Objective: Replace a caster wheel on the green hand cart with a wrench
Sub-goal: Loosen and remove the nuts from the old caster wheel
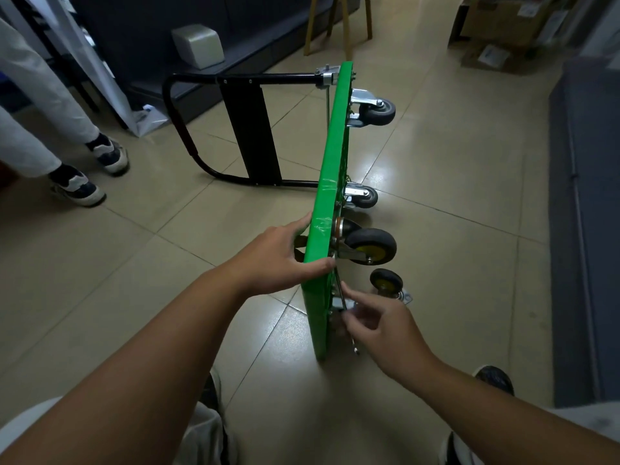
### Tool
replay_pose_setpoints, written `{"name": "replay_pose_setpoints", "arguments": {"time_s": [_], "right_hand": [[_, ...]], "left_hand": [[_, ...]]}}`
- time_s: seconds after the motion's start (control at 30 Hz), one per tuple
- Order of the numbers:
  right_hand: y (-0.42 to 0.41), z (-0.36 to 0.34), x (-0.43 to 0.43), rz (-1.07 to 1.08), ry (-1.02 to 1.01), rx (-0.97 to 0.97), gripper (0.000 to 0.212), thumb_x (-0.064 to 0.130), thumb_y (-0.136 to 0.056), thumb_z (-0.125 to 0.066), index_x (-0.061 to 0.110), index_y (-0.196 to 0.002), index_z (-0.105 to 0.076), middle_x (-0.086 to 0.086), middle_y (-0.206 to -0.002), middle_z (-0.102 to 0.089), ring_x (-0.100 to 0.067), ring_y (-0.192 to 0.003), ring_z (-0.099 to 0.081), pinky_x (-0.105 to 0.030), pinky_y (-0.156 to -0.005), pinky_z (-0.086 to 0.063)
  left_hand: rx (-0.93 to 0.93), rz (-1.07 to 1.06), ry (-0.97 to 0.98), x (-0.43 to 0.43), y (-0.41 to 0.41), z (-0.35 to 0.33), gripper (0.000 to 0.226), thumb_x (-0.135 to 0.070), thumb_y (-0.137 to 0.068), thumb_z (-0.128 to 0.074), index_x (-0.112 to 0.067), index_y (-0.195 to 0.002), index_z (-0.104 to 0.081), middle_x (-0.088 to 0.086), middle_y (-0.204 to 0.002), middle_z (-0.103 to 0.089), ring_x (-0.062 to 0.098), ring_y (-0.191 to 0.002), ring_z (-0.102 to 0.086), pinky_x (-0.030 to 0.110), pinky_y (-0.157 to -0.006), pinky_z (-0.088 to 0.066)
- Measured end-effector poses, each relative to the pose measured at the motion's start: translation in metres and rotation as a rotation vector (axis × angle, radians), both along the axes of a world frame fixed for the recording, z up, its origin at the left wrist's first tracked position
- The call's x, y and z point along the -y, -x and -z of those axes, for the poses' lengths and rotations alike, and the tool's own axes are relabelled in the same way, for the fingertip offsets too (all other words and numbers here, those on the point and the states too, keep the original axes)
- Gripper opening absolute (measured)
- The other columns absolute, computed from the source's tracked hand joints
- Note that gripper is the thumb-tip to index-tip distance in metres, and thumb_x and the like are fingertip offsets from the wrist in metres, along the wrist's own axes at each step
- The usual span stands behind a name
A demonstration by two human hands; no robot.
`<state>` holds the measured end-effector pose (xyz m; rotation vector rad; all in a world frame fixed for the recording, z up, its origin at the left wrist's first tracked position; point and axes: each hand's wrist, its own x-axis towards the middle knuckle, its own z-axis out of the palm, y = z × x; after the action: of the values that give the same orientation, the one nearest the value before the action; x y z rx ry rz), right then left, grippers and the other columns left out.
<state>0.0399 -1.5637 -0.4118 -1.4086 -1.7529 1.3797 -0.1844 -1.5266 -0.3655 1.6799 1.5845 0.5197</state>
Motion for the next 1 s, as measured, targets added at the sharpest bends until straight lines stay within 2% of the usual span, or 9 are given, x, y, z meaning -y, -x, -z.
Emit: {"name": "replay_pose_setpoints", "arguments": {"time_s": [0.13,0.27,0.33,0.43,0.6,0.73,0.87,1.0], "right_hand": [[-0.002,-0.034,0.015,0.205,0.439,-0.292,0.028,-0.007,-0.094,-0.059,0.008,-0.115,-0.068,-0.026,-0.083,-0.073,-0.033,-0.071,-0.075,-0.038,-0.065,-0.063],[0.001,-0.075,0.001,0.395,0.639,-0.409,0.007,-0.002,-0.095,-0.059,-0.002,-0.100,-0.065,-0.030,-0.083,-0.072,-0.032,-0.067,-0.072,-0.032,-0.054,-0.062],[0.004,-0.089,-0.013,0.446,0.662,-0.451,0.006,0.000,-0.094,-0.062,-0.006,-0.095,-0.064,-0.029,-0.081,-0.072,-0.032,-0.070,-0.070,-0.031,-0.053,-0.061],[0.013,-0.101,-0.029,0.430,0.647,-0.471,0.014,0.000,-0.092,-0.065,-0.010,-0.101,-0.062,-0.029,-0.080,-0.072,-0.030,-0.067,-0.073,-0.027,-0.050,-0.059],[0.023,-0.109,-0.043,0.352,0.655,-0.444,0.014,0.002,-0.091,-0.065,-0.010,-0.099,-0.062,-0.022,-0.070,-0.072,-0.024,-0.059,-0.072,-0.032,-0.062,-0.063],[0.027,-0.107,-0.050,0.297,0.653,-0.441,0.012,0.002,-0.091,-0.065,-0.009,-0.096,-0.063,-0.019,-0.065,-0.070,-0.021,-0.056,-0.070,-0.029,-0.058,-0.062],[0.028,-0.099,-0.051,0.218,0.631,-0.417,0.010,0.003,-0.090,-0.067,-0.006,-0.093,-0.069,-0.020,-0.074,-0.072,-0.023,-0.063,-0.069,-0.032,-0.062,-0.062],[0.028,-0.093,-0.049,0.144,0.606,-0.397,0.016,0.004,-0.092,-0.066,-0.009,-0.101,-0.069,-0.024,-0.085,-0.073,-0.027,-0.071,-0.071,-0.034,-0.066,-0.061]], "left_hand": [[-0.020,0.005,-0.009,-0.001,-0.002,-0.001,0.114,-0.080,-0.066,-0.064,-0.038,-0.162,-0.020,-0.004,-0.147,-0.057,0.017,-0.130,-0.057,0.041,-0.093,-0.060],[-0.003,0.001,-0.005,0.001,0.000,0.000,0.114,-0.080,-0.066,-0.064,-0.038,-0.162,-0.019,-0.003,-0.149,-0.056,0.017,-0.134,-0.054,0.043,-0.096,-0.059],[0.004,0.003,-0.009,0.002,0.000,0.000,0.114,-0.081,-0.066,-0.064,-0.039,-0.162,-0.018,-0.003,-0.149,-0.056,0.018,-0.134,-0.054,0.044,-0.097,-0.058],[-0.013,0.012,-0.020,0.003,-0.001,-0.001,0.112,-0.079,-0.069,-0.063,-0.038,-0.162,-0.017,-0.003,-0.152,-0.052,0.016,-0.137,-0.051,0.044,-0.100,-0.056],[-0.019,0.025,-0.013,0.002,0.000,0.000,0.104,-0.079,-0.073,-0.061,-0.043,-0.161,-0.018,-0.007,-0.149,-0.056,0.015,-0.129,-0.059,0.043,-0.098,-0.058],[-0.010,0.019,-0.008,0.002,0.000,-0.001,0.098,-0.076,-0.078,-0.059,-0.043,-0.160,-0.019,-0.008,-0.148,-0.057,0.013,-0.134,-0.054,0.045,-0.104,-0.054],[0.043,-0.035,0.038,0.000,0.000,0.000,0.087,-0.064,-0.077,-0.041,-0.048,-0.159,-0.020,0.005,-0.135,-0.065,0.022,-0.113,-0.066,0.049,-0.099,-0.054],[0.169,-0.064,0.069,0.003,-0.002,-0.003,0.076,-0.058,-0.076,-0.036,-0.056,-0.151,-0.025,0.009,-0.138,-0.062,0.022,-0.111,-0.067,0.049,-0.102,-0.052]]}}
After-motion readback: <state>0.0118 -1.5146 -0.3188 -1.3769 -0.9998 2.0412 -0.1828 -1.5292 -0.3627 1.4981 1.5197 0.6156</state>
